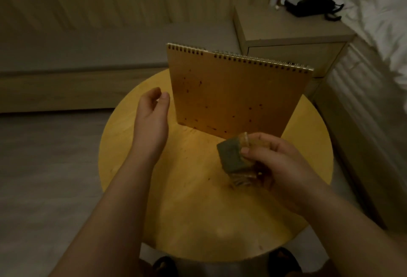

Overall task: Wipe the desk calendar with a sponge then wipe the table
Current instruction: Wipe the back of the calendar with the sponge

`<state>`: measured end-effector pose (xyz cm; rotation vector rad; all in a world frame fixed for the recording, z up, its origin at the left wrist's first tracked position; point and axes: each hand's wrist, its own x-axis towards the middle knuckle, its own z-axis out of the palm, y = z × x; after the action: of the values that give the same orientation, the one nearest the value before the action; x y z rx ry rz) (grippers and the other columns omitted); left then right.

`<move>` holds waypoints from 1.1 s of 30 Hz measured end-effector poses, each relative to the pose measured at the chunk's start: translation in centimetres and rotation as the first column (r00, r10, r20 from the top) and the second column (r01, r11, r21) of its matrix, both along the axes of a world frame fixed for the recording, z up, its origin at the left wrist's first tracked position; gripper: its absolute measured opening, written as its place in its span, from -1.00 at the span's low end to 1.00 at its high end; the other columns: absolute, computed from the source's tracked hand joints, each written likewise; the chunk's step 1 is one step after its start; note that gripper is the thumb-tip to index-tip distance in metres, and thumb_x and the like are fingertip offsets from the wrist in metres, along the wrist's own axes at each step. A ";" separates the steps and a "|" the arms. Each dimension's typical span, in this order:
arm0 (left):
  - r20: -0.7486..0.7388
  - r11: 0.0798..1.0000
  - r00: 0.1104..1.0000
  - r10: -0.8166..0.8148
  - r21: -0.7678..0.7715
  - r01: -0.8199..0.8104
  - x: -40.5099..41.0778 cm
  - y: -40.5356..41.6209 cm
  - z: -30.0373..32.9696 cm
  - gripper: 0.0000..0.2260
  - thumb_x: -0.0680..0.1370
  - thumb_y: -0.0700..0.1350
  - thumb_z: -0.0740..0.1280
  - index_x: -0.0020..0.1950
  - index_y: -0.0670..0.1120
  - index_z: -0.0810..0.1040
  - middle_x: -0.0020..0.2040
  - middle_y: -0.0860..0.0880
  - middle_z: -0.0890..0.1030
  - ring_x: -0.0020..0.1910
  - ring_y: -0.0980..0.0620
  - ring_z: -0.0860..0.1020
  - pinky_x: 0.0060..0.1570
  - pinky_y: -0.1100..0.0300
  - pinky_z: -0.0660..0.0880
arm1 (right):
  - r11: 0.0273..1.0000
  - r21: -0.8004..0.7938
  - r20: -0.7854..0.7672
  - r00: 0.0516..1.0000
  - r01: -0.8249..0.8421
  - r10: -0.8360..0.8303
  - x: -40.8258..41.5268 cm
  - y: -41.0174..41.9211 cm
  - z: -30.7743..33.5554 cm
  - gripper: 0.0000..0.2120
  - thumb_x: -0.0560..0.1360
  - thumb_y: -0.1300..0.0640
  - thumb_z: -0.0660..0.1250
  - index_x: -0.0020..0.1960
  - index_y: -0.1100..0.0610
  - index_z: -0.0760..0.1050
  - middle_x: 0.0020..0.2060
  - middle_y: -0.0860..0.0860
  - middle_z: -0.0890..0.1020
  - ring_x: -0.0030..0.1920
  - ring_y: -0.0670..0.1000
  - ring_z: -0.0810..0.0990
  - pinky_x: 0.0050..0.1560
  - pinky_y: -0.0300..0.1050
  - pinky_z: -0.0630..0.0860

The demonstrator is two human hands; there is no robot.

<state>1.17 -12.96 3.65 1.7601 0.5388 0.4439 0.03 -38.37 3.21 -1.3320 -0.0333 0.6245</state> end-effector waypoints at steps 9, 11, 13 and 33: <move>0.091 0.998 0.995 -0.050 -0.039 0.054 3.3 -0.1 -2.2 -0.78 0.67 0.16 0.15 -0.06 0.19 0.54 0.00 0.08 0.60 0.02 0.04 0.56 0.13 -0.07 0.53 | 0.980 0.162 -0.105 0.986 -0.112 0.130 0.5 0.3 0.2 -0.74 0.33 0.09 0.56 0.02 0.04 0.76 -0.08 0.13 0.77 -0.12 0.10 0.78 -0.21 -0.06 0.71; 0.165 0.995 0.984 -0.072 -0.051 0.081 2.7 0.0 -2.0 -0.73 0.65 0.12 0.18 -0.21 0.21 0.53 -0.19 0.14 0.52 -0.16 0.12 0.48 -0.10 0.08 0.46 | 0.990 0.114 0.000 0.996 -0.088 0.088 0.6 -0.2 0.7 -0.75 0.34 0.09 0.56 0.02 0.00 0.76 -0.07 0.10 0.78 -0.09 0.10 0.79 -0.21 -0.10 0.69; 0.232 0.993 0.968 -0.098 -0.047 0.112 2.0 -0.1 -1.9 -0.68 0.67 0.04 0.18 -0.26 0.19 0.51 -0.31 0.19 0.47 -0.30 0.21 0.41 -0.28 0.27 0.38 | 0.994 0.089 0.123 0.991 -0.060 0.049 1.0 -1.1 1.3 -0.61 0.29 -0.02 0.68 0.09 -0.01 0.75 -0.01 0.11 0.79 -0.01 0.13 0.79 -0.15 -0.13 0.69; 0.230 0.994 0.973 0.024 -0.112 0.002 0.8 1.2 -1.2 -0.68 0.65 -0.01 0.16 -0.11 0.30 0.65 -0.09 0.20 0.70 -0.13 0.23 0.64 -0.17 0.15 0.54 | 0.634 -0.070 0.983 0.160 0.770 -0.086 6.9 -3.1 1.6 -0.77 0.64 0.04 0.47 0.29 0.00 0.66 0.11 -0.04 0.69 0.13 -0.04 0.67 0.15 -0.02 0.63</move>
<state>1.99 -11.77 2.46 1.5737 0.4004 0.6063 6.91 -41.52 4.79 -2.0466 -0.4107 -0.9280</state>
